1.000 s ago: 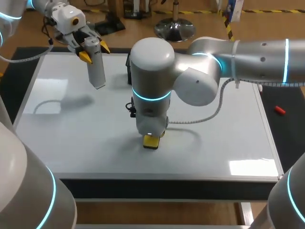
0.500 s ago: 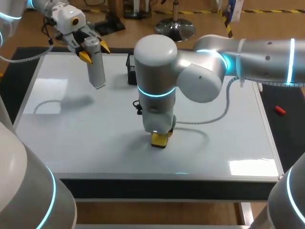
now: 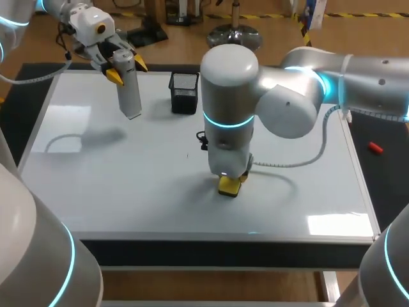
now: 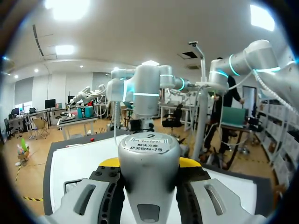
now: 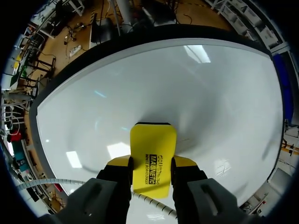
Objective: Pick up the inspection probe, press it on each red-marked spot on the whiteboard one by one, put down the probe, pick up the eraser, and wipe off all the red marks.
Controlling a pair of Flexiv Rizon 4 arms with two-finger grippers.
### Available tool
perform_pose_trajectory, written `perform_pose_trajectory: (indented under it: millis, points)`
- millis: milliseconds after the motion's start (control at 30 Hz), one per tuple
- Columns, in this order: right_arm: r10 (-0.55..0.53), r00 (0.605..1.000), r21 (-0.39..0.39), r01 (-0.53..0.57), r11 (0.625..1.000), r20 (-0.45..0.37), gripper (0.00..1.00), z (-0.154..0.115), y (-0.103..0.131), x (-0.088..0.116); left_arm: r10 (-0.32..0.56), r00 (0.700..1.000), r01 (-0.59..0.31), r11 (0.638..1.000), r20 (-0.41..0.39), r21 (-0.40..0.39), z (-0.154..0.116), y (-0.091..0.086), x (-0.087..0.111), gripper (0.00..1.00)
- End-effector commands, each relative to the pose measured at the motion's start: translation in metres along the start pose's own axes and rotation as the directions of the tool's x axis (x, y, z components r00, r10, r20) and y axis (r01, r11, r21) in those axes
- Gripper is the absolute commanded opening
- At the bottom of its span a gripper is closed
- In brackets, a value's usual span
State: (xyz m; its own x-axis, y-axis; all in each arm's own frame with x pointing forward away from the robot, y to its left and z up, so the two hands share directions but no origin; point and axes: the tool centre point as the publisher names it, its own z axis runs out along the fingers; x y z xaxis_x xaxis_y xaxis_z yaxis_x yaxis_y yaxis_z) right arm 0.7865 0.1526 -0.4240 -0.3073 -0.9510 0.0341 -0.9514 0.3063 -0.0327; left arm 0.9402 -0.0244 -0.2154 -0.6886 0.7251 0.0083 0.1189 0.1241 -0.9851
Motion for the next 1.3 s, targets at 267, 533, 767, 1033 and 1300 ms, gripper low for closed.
perform_pose_trajectory:
  millis: [267,533,767,1033,1300]
  points:
    - [-0.065,0.997,-0.025,0.066,0.998,0.042,0.0,-0.024,-0.012,0.012,0.0,1.0,0.0,1.0,-0.016,0.009,-0.007,0.002,-0.004,0.0]
    - [-0.141,0.99,-0.024,0.141,0.99,0.013,0.0,-0.036,-0.021,0.013,0.0,1.0,0.0,1.0,-0.016,0.009,-0.007,0.002,-0.004,0.0]
    - [-0.145,0.989,-0.011,0.145,0.989,0.005,0.0,-0.043,-0.023,0.016,0.0,1.0,0.0,1.0,-0.016,0.009,-0.007,0.002,-0.004,0.0]
    - [-0.145,0.989,-0.011,0.145,0.989,0.005,0.0,-0.043,-0.023,0.016,0.0,1.0,0.0,1.0,-0.016,0.009,-0.007,0.002,-0.004,0.0]
    - [-0.145,0.989,-0.011,0.145,0.989,0.005,0.0,-0.043,-0.023,0.016,0.0,1.0,0.0,1.0,-0.016,0.009,-0.007,0.002,-0.004,0.0]
